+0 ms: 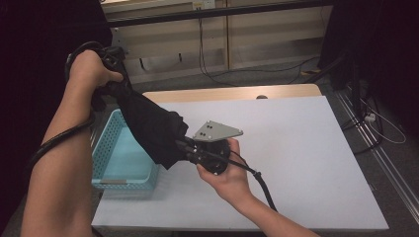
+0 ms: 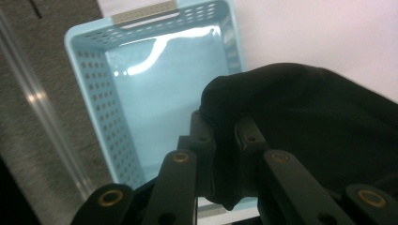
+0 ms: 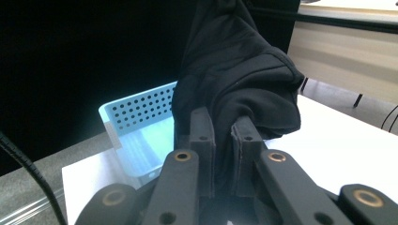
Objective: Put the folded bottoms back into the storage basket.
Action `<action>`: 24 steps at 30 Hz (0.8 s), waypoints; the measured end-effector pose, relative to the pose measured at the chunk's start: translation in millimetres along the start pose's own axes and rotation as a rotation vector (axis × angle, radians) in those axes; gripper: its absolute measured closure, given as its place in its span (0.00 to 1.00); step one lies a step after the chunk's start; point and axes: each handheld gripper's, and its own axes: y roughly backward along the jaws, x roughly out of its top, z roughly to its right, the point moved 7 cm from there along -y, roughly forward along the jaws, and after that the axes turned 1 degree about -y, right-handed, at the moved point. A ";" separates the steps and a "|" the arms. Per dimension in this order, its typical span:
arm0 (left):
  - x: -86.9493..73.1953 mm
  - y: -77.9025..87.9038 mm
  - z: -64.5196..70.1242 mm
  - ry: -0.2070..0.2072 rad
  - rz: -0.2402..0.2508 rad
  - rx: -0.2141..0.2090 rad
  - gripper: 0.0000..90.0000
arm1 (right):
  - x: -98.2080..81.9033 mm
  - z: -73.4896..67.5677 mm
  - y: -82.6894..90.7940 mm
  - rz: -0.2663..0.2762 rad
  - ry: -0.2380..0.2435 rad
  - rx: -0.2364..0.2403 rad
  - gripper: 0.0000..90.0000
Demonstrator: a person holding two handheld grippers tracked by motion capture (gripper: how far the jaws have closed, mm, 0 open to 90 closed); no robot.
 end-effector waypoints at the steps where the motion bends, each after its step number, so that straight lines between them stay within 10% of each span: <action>1: -0.4 1.3 -0.7 0.000 0.001 0.003 0.90 | 0.8 0.0 -0.2 0.003 0.001 -0.001 0.91; 24: -16.7 12.6 -27.8 0.054 -0.019 0.044 0.90 | 6.9 -17.6 -19.7 0.044 0.000 0.034 0.91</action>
